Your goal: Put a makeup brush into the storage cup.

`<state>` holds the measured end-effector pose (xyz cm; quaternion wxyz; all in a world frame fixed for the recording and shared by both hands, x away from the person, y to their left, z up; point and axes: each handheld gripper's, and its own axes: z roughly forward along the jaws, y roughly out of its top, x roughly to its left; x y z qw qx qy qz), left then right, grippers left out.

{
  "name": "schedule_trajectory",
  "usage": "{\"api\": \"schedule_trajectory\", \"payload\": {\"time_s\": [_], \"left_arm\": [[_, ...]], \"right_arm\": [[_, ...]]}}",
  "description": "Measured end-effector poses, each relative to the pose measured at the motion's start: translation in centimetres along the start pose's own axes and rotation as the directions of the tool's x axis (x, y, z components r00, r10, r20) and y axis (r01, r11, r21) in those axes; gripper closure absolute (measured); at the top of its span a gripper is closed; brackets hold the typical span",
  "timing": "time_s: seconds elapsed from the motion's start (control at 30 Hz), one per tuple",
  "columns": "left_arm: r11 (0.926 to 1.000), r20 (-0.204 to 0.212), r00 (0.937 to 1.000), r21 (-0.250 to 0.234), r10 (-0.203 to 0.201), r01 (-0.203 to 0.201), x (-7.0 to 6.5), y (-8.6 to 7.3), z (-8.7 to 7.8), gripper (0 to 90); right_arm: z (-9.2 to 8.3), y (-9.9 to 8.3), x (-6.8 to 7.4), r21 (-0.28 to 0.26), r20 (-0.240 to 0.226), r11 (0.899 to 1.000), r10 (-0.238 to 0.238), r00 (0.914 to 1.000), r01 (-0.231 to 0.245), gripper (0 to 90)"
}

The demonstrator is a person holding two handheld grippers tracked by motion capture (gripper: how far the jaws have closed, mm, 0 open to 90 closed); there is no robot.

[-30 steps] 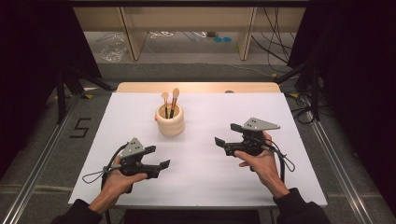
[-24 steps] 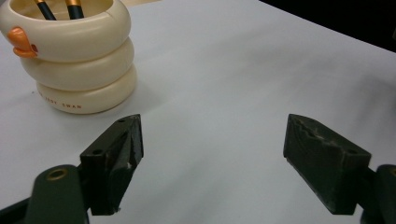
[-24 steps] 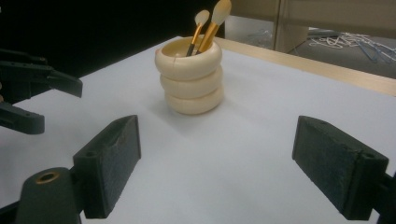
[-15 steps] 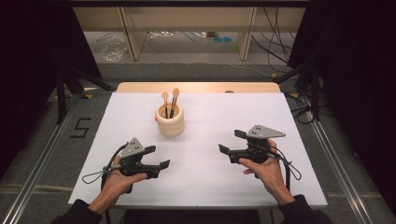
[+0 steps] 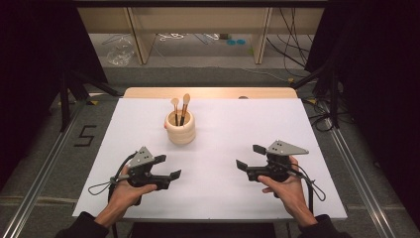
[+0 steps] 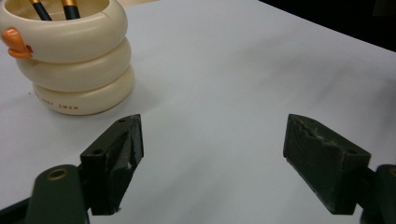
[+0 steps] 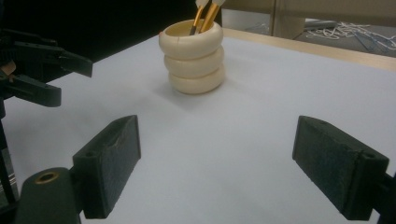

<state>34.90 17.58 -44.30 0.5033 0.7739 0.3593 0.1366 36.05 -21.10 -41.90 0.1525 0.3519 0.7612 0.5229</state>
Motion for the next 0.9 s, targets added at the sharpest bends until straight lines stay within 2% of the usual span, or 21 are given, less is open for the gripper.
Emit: {"api": "schedule_trajectory", "payload": {"time_s": [0.07, 0.13, 0.3, 0.43, 0.5, 0.57, 0.63, 0.67, 0.7, 0.73, 0.9], "left_arm": [[1.0000, -0.003, 1.0000, 0.000, -0.001, 0.001, 0.0, 0.0, 0.0, 20.2], [1.0000, -0.004, 1.0000, 0.000, -0.002, 0.002, 0.0, 0.0, 0.0, 20.2], [1.0000, -0.004, 1.0000, 0.000, -0.001, 0.001, 0.0, 0.0, 0.0, 20.2], [1.0000, -0.004, 1.0000, -0.001, -0.002, 0.002, 0.0, 0.0, -0.1, 20.2], [1.0000, -0.004, 1.0000, -0.001, -0.001, 0.001, 0.0, 0.0, 0.0, 20.2], [1.0000, -0.003, 1.0000, 0.001, 0.000, 0.000, 0.0, 0.0, 0.0, 20.2], [1.0000, -0.001, 1.0000, 0.002, 0.002, -0.002, 0.0, 0.0, 0.0, 20.2], [1.0000, -0.002, 1.0000, 0.002, 0.001, -0.001, 0.0, 0.0, 0.0, 20.2], [1.0000, -0.002, 1.0000, 0.001, 0.000, 0.000, 0.0, 0.0, 0.0, 20.2], [1.0000, -0.002, 1.0000, 0.002, -0.002, 0.002, 0.0, 0.0, 0.0, 20.2], [1.0000, -0.002, 1.0000, 0.003, 0.002, -0.002, 0.1, 0.0, 0.0, 20.2]], "right_arm": [[-0.1, -0.2, 0.0, -0.016, -0.004, 1.000, 0.001, 1.0000, -0.001, 16.3], [-0.3, -0.3, 0.0, 0.003, 0.001, 1.000, 0.004, 1.0000, -0.004, 16.3], [-0.4, -0.8, 0.2, -0.005, -0.006, 1.000, 0.009, 0.9999, -0.009, 16.2], [-0.8, -1.1, 0.5, 0.016, -0.009, 1.000, 0.008, 0.9999, -0.008, 16.2], [-0.7, -1.4, 0.5, -0.002, -0.014, 1.000, 0.009, 0.9999, -0.009, 16.2], [-0.9, -1.5, 0.5, 0.023, -0.010, 1.000, 0.009, 0.9999, -0.008, 16.2], [-0.6, -1.7, 0.5, 0.008, -0.020, 1.000, 0.013, 0.9997, -0.013, 16.2], [-0.7, -1.7, 0.5, 0.030, -0.009, 1.000, 0.008, 0.9999, -0.008, 16.2], [-0.5, -1.8, 0.4, 0.005, -0.014, 1.000, -0.003, 0.9999, 0.003, 16.2], [-0.5, -1.8, 0.6, 0.017, -0.026, 1.000, 0.017, 0.9995, -0.017, 16.2], [-0.5, -1.8, 0.4, 0.002, -0.013, 1.000, -0.005, 0.9999, 0.005, 16.2]]}}
